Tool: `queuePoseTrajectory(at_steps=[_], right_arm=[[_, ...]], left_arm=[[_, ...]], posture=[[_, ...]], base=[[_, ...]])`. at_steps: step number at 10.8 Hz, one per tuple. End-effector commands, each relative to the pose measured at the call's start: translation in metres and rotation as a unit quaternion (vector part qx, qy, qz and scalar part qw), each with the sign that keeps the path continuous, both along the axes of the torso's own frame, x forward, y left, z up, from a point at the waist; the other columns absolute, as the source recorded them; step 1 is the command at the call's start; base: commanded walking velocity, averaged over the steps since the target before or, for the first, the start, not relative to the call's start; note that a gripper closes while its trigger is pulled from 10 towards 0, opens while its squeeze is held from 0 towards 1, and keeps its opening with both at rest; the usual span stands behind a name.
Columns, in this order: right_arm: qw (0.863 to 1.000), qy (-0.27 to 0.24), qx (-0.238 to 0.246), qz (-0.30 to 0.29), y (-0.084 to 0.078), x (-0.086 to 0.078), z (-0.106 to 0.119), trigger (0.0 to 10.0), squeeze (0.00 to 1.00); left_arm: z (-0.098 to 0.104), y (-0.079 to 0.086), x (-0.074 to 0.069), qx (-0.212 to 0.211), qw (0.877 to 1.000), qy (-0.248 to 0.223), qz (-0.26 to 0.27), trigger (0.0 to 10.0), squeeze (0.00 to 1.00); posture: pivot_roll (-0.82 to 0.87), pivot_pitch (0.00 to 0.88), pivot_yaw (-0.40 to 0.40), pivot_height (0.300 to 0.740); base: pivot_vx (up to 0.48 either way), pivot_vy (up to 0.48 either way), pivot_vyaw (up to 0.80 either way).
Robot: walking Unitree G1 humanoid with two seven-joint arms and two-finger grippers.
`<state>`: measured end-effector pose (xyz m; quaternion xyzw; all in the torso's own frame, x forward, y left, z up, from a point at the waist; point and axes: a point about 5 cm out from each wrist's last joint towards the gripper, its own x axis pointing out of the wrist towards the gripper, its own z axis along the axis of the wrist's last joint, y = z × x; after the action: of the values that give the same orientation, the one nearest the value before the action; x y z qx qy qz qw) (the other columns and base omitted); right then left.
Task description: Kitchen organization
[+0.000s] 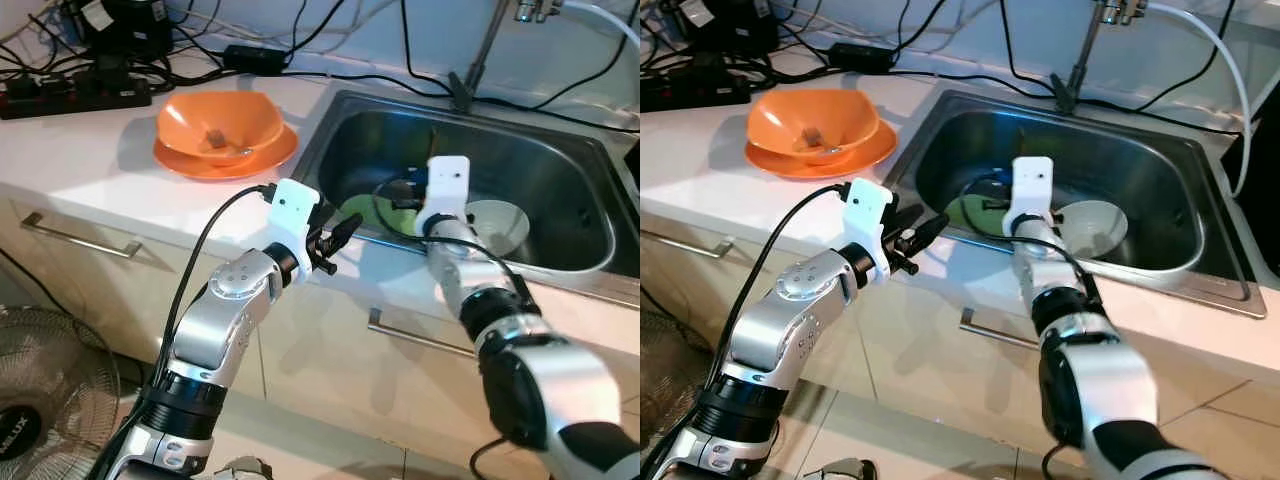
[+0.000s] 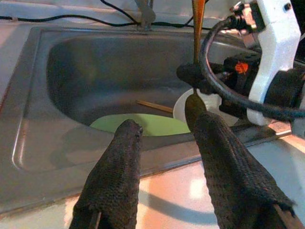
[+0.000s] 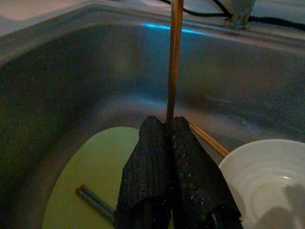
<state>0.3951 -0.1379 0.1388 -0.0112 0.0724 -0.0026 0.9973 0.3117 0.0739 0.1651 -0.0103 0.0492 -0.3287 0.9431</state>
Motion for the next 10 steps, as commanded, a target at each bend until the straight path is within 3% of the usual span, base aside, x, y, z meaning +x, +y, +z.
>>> queuePoseTrajectory(at_steps=[1,2,4,5,6,9,10], right_arm=[[1.000,0.003,0.001,-0.011,-0.006,0.003,0.005,10.0,0.00],[1.000,0.004,0.001,-0.011,-0.007,0.003,0.005,10.0,1.00],[1.000,0.005,0.001,-0.005,-0.005,0.003,0.004,10.0,1.00],[1.000,0.002,-0.003,-0.005,-0.005,0.003,0.005,10.0,0.10],[1.000,-0.009,-0.006,-0.009,-0.007,0.004,0.009,10.0,0.00],[0.996,-0.085,-0.029,0.007,-0.003,0.008,0.031,10.0,0.00],[0.990,-0.136,-0.029,0.029,0.003,0.005,0.041,10.0,0.00]], left_arm=[[0.003,-0.005,-0.002,0.002,1.000,-0.002,-0.008,10.0,0.00],[0.003,-0.005,-0.002,0.001,1.000,-0.002,-0.009,10.0,0.00],[0.002,-0.004,-0.003,0.003,1.000,0.001,-0.008,10.0,0.00],[0.002,-0.004,-0.003,0.004,1.000,0.001,-0.008,10.0,0.00],[0.002,-0.005,-0.003,0.005,1.000,0.000,-0.008,10.0,0.00],[0.008,-0.004,-0.001,0.006,0.999,-0.032,0.012,10.0,0.00],[0.010,-0.002,0.002,0.012,0.998,-0.054,0.029,10.0,0.00]], posture=[[0.13,0.025,-0.062,0.740],[0.13,0.026,-0.064,0.740],[0.13,0.026,-0.064,0.740],[0.13,0.026,-0.064,0.740],[0.13,0.025,-0.062,0.740],[0.12,0.030,-0.059,0.740],[0.11,0.035,-0.058,0.740]], base=[[0.000,0.000,0.00],[0.000,0.000,0.00],[0.000,0.000,0.00],[0.000,0.000,0.00],[0.000,0.000,0.00],[0.000,0.000,0.00],[0.000,0.000,0.00]])
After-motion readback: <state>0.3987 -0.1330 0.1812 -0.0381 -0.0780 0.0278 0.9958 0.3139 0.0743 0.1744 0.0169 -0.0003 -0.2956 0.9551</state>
